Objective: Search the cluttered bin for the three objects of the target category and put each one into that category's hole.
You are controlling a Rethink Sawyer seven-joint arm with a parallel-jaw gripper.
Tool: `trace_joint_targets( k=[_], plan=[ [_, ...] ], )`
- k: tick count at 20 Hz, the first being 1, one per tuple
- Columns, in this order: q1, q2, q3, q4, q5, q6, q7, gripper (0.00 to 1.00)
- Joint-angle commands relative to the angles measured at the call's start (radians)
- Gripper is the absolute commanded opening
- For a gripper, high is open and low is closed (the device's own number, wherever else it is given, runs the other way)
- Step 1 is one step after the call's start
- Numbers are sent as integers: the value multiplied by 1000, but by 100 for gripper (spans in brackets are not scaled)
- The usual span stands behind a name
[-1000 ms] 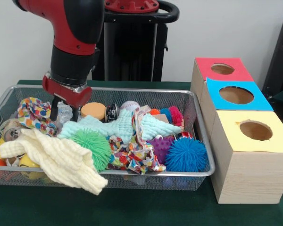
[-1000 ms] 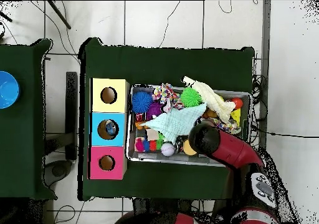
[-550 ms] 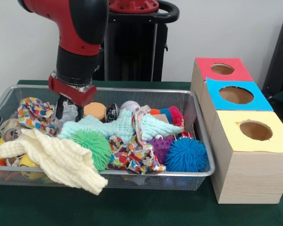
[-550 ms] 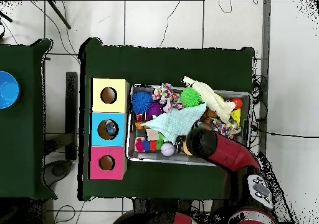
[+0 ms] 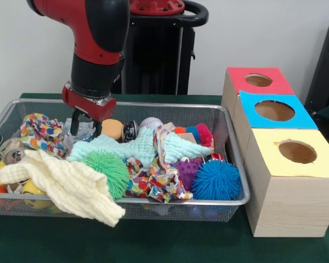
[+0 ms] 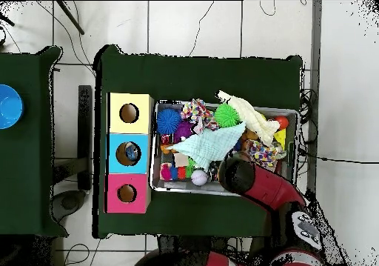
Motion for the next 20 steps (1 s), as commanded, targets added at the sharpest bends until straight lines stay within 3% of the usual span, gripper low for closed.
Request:
trace_joint_targets(
  k=[1,17,18,20],
  plan=[
    [-47,51,105,72,-35,-94,153,100],
    [-67,140,126,23,-28,-168,142,100],
    [-59,143,117,17,-27,-175,142,0],
    [-60,143,120,15,-26,-175,142,0]
  ],
)
